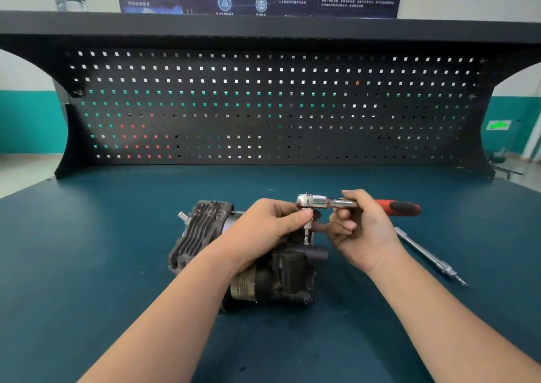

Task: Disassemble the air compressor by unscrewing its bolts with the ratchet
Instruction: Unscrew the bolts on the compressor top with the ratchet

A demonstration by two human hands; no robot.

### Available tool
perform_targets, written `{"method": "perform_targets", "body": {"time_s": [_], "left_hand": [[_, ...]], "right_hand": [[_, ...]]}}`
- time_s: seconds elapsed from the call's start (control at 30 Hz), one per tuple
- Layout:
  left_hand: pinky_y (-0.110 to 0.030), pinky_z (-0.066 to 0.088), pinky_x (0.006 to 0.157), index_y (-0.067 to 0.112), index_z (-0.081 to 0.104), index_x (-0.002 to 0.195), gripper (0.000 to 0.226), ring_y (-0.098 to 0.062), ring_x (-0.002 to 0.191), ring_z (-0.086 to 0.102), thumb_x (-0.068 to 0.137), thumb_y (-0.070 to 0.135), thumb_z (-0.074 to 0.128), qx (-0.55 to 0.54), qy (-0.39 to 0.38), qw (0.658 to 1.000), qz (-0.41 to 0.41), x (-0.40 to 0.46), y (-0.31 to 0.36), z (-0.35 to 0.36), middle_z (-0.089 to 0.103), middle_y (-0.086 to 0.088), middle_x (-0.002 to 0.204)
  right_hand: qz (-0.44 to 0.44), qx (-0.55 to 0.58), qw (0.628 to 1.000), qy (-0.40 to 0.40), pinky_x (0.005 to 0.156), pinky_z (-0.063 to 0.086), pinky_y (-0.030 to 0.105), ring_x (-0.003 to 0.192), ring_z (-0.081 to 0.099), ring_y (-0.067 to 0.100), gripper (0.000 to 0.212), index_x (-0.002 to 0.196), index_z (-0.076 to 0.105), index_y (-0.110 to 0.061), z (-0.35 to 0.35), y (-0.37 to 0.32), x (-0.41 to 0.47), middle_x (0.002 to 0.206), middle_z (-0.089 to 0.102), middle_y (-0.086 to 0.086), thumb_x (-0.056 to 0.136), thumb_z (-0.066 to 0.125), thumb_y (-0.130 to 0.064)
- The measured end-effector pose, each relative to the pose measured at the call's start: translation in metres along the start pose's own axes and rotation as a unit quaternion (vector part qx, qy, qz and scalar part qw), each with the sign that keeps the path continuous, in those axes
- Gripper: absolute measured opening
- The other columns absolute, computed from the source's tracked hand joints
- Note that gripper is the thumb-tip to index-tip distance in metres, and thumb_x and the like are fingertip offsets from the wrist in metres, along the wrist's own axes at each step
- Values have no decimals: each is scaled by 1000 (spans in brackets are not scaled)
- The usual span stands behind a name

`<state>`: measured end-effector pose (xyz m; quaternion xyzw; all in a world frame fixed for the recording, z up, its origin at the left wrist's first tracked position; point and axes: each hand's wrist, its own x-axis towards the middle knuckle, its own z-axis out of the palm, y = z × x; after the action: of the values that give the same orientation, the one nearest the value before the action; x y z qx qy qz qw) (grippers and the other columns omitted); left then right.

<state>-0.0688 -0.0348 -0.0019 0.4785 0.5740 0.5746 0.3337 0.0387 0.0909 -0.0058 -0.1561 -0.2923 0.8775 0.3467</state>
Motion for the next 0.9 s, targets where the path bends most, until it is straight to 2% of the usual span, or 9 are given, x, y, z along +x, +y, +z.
{"method": "perform_targets", "body": {"time_s": [0.13,0.27,0.33,0.4,0.47,0.53,0.73,0.83,0.9], "left_hand": [[-39,51,91,8,72,93,22,-16,89,68,88,27,61,12,17,1000,9,2,-2,1,74,-8,92],[-19,50,71,18,75,83,11,-4,73,65,83,26,68,47,15,998,35,-1,-1,0,74,4,81],[-15,48,63,23,76,75,8,-2,66,62,80,20,70,36,1,998,46,-3,-2,-4,71,7,72],[-16,50,67,20,77,79,6,-5,72,66,77,20,71,0,-14,999,44,-5,-3,-4,73,2,78],[-20,51,74,14,77,87,23,-9,82,68,72,30,71,-6,-5,999,43,-5,-4,-4,74,-5,90],[-21,51,80,14,76,93,30,-8,88,66,72,35,70,4,3,999,48,-5,-2,-3,74,-2,96],[-39,39,103,17,70,106,30,-13,101,59,85,34,57,44,-23,998,24,-3,1,2,69,-5,113],[-37,44,100,6,67,108,37,-13,100,63,79,28,61,-8,-32,999,18,-3,0,-1,71,-7,107],[-37,47,96,3,68,105,36,-17,97,65,78,26,63,-22,-35,999,15,-4,-2,-3,72,-10,102]], "right_hand": [[-235,-117,965,26,38,23,19,39,32,11,33,60,37,-20,11,5,-22,45,37,-2,90,48,-11],[-671,-503,543,-53,51,19,17,50,23,11,41,50,35,-18,21,11,-57,47,29,-3,85,54,-10],[-677,-550,475,-119,54,21,17,53,22,14,39,51,43,-11,4,12,-61,51,30,2,87,57,-16],[-533,-566,622,-92,52,38,24,51,39,14,36,63,53,-11,-5,9,-61,56,45,5,85,58,-39],[-402,-356,841,-69,45,34,26,45,41,13,35,54,48,-15,-1,2,-47,50,46,1,82,60,-32],[-234,-110,965,-49,38,26,20,35,34,12,36,50,47,-17,5,-6,-28,46,44,3,84,56,-17],[-27,7,1000,-10,34,21,17,30,26,9,30,59,44,-9,2,-4,-5,42,37,3,88,48,-15],[-159,-90,983,-30,39,21,21,33,30,11,33,57,41,-12,15,-7,-19,43,40,3,89,50,-14],[-374,-303,875,-48,43,25,19,42,33,9,38,52,39,-10,22,-2,-38,45,37,3,85,55,-21]]}}
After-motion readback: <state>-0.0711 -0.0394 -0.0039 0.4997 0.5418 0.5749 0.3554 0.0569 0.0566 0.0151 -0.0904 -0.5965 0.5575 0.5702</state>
